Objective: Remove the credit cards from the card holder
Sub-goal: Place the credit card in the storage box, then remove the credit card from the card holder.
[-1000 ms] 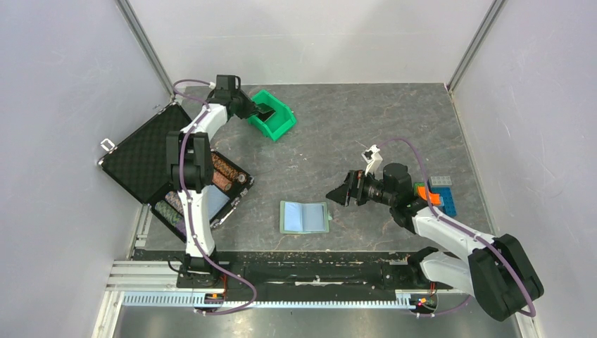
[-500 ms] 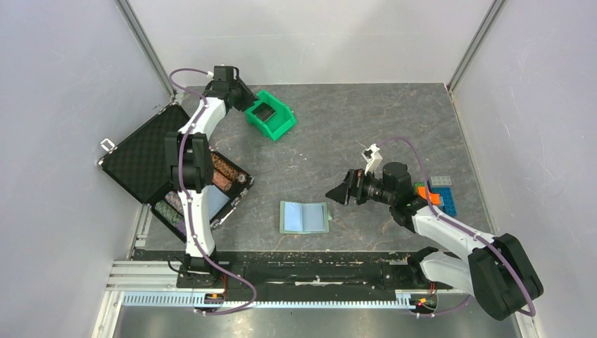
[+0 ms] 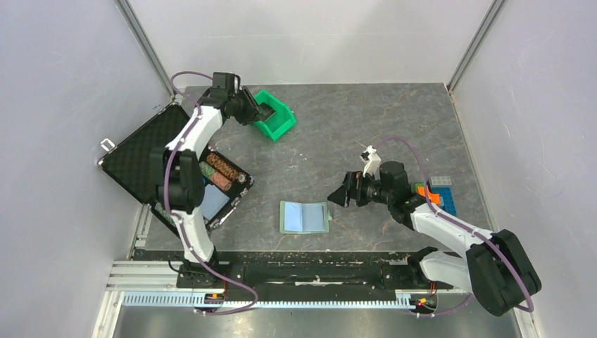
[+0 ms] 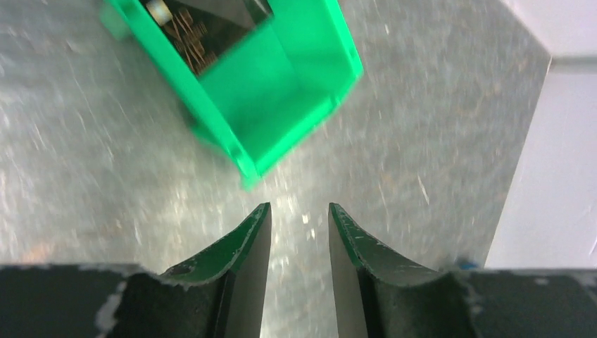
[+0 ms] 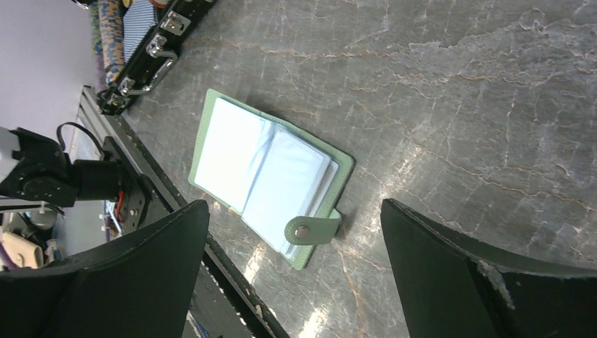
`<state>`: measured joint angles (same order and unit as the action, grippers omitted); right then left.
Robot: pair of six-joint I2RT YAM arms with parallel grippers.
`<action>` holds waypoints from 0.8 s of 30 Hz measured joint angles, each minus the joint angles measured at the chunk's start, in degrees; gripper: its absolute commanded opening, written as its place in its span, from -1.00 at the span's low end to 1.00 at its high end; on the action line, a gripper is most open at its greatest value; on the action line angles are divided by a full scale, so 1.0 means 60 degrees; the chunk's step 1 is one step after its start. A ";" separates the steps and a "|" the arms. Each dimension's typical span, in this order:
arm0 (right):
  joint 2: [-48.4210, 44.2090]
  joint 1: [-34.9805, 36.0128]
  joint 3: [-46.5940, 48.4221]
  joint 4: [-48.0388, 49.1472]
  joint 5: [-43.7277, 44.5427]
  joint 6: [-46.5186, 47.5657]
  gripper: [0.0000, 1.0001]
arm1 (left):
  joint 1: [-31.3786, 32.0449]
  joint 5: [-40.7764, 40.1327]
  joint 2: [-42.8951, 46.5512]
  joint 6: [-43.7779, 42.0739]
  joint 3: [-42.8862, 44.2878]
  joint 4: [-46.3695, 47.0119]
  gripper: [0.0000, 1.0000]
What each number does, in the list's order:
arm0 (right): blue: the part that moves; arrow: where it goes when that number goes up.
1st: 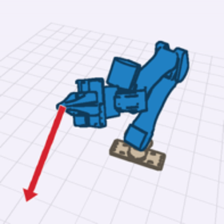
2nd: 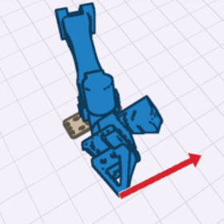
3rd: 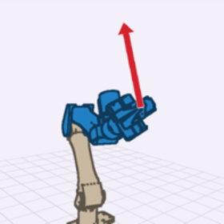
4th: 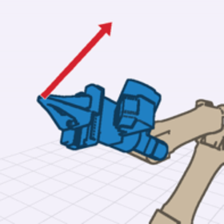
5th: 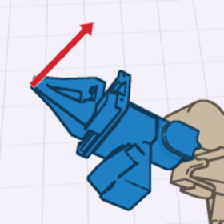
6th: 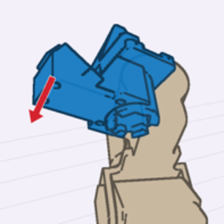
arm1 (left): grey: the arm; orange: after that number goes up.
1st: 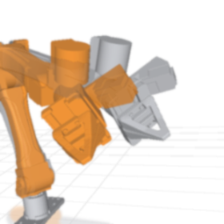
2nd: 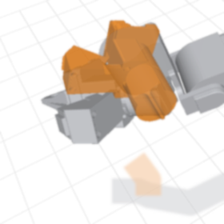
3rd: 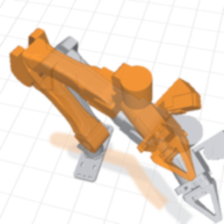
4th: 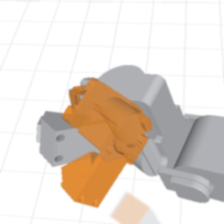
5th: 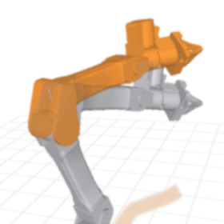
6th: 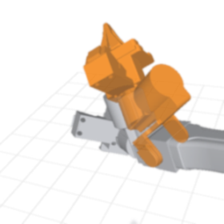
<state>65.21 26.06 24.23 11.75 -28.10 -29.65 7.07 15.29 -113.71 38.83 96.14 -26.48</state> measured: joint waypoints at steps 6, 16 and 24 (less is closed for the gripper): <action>-0.0186 0.0000 -0.0204 -0.0197 0.0149 0.0412 0.85 | 0.0947 0.0266 0.2845 -0.0386 -0.2506 -0.0208 -0.11; -0.0765 0.0015 -0.1333 -0.0182 -0.0029 0.0594 0.54 | 0.2328 0.0463 0.6455 -0.0714 -0.5982 -0.0645 -0.04; -0.1672 0.1020 -0.1650 0.0117 0.0273 0.0124 0.49 | 0.3220 0.1279 0.8652 -0.0328 -0.8695 -0.0109 -0.08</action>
<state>55.18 32.18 14.33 12.45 -26.46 -28.91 26.39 22.96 -61.80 36.86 43.97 -27.14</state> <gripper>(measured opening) 0.749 0.471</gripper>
